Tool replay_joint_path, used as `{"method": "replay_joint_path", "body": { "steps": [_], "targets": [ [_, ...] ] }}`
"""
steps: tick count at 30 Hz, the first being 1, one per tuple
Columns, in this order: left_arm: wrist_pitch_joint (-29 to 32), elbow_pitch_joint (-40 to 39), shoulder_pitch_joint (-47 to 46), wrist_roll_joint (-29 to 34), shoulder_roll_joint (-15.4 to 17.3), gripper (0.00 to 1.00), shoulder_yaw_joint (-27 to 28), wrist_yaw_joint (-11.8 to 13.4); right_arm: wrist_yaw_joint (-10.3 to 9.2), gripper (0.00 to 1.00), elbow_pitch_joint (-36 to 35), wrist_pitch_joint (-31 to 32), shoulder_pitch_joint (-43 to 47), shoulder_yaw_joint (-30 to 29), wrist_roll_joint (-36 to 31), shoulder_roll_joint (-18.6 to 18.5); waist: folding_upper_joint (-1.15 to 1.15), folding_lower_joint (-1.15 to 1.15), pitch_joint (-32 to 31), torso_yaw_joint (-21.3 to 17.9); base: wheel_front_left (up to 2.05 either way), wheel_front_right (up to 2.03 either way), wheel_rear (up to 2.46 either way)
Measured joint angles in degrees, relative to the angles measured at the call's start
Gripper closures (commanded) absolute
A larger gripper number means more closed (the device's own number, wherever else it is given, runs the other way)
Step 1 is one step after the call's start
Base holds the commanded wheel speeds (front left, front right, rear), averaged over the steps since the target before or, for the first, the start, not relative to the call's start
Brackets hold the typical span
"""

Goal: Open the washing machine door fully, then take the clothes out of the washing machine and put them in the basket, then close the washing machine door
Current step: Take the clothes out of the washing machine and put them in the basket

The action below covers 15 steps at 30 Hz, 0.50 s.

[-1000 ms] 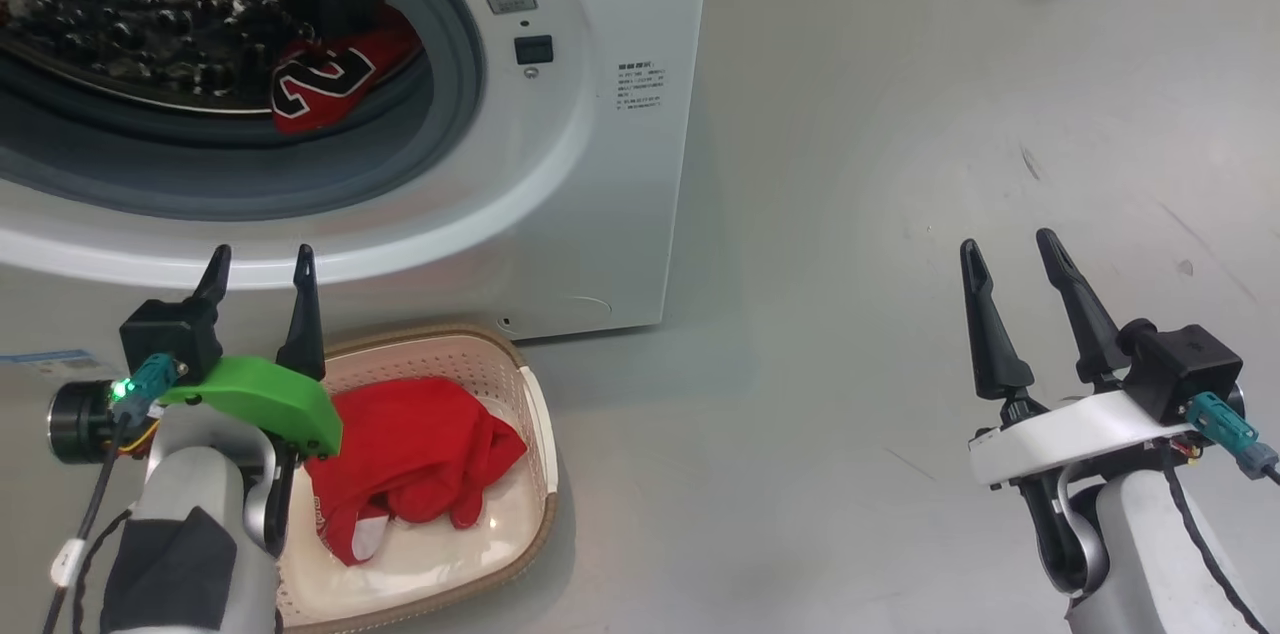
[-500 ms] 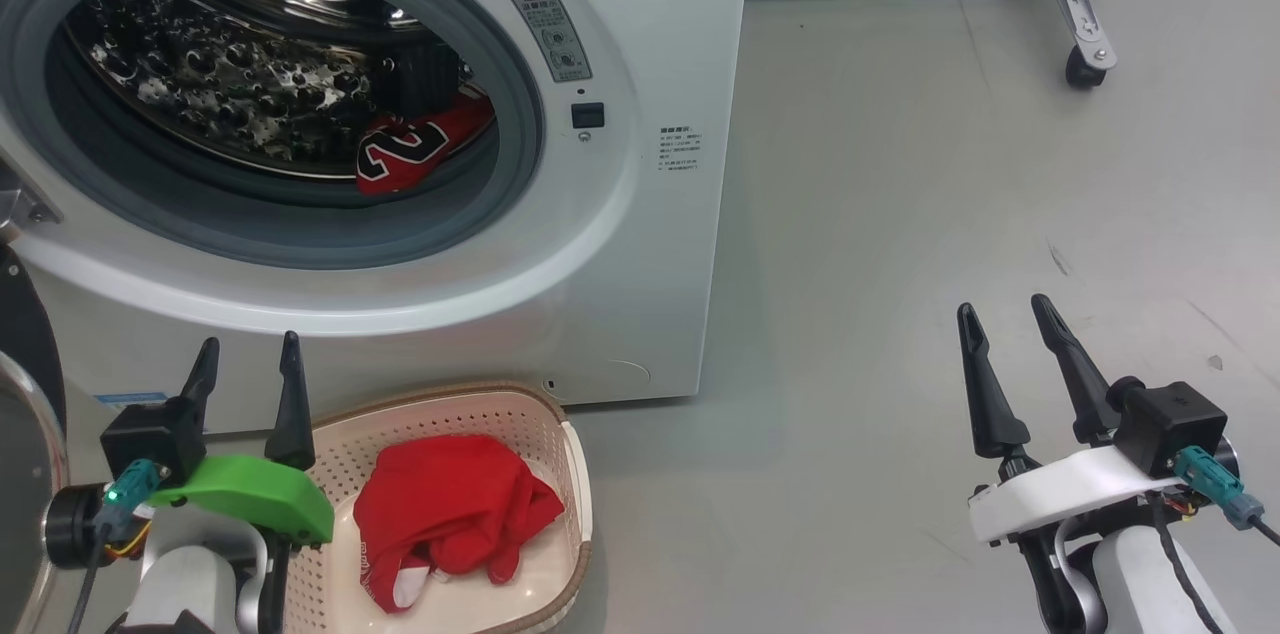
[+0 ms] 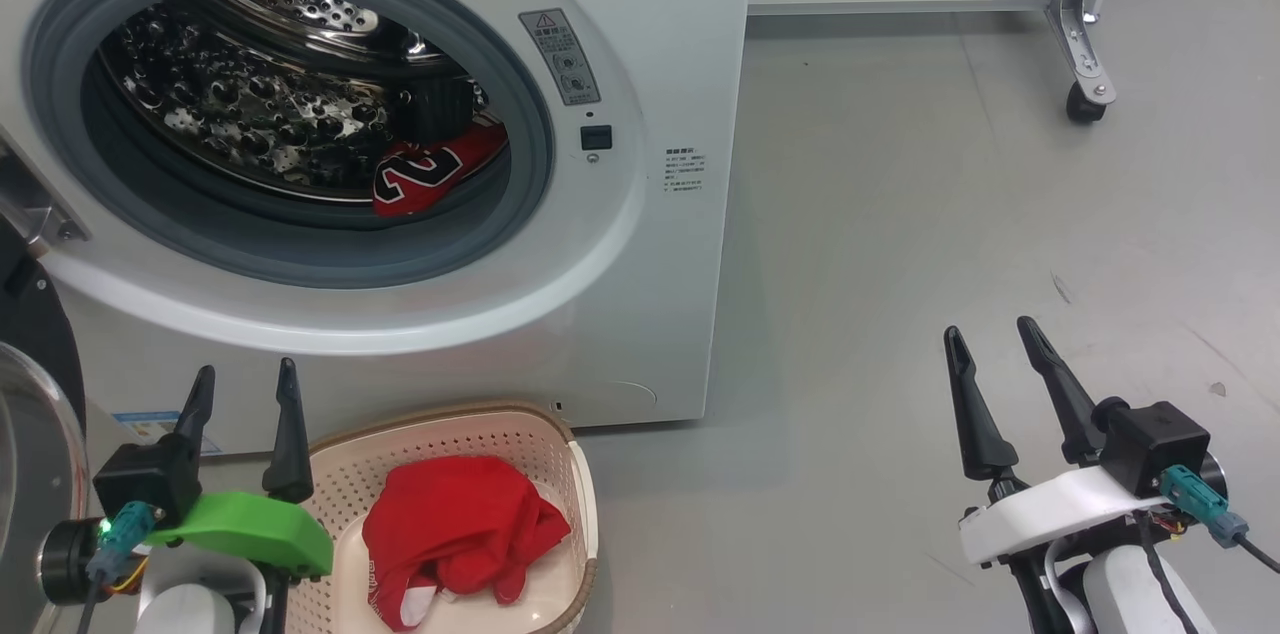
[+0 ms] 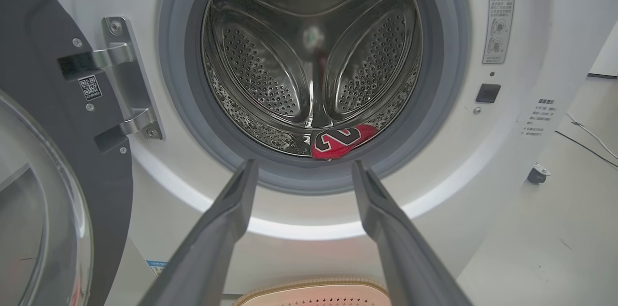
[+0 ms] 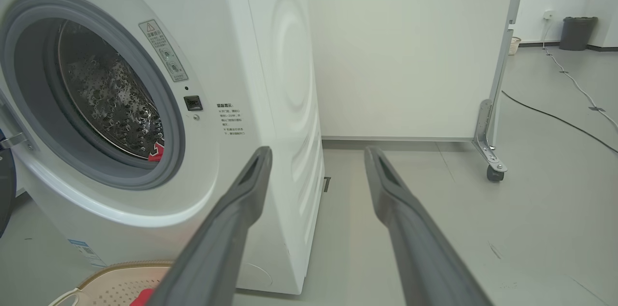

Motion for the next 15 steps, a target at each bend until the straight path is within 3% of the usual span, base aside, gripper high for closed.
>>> {"method": "replay_joint_path", "body": {
  "steps": [15],
  "targets": [
    [0.0, -2.8, 2.7, -1.7, 0.0, 0.0, -2.1, 0.7, 0.0, 0.0, -0.2, 0.0, 0.1, 0.4, 0.0, -0.1, 0.0, 0.0, -0.4, -0.4, 0.0, 0.0, 0.0]
  ]
}}
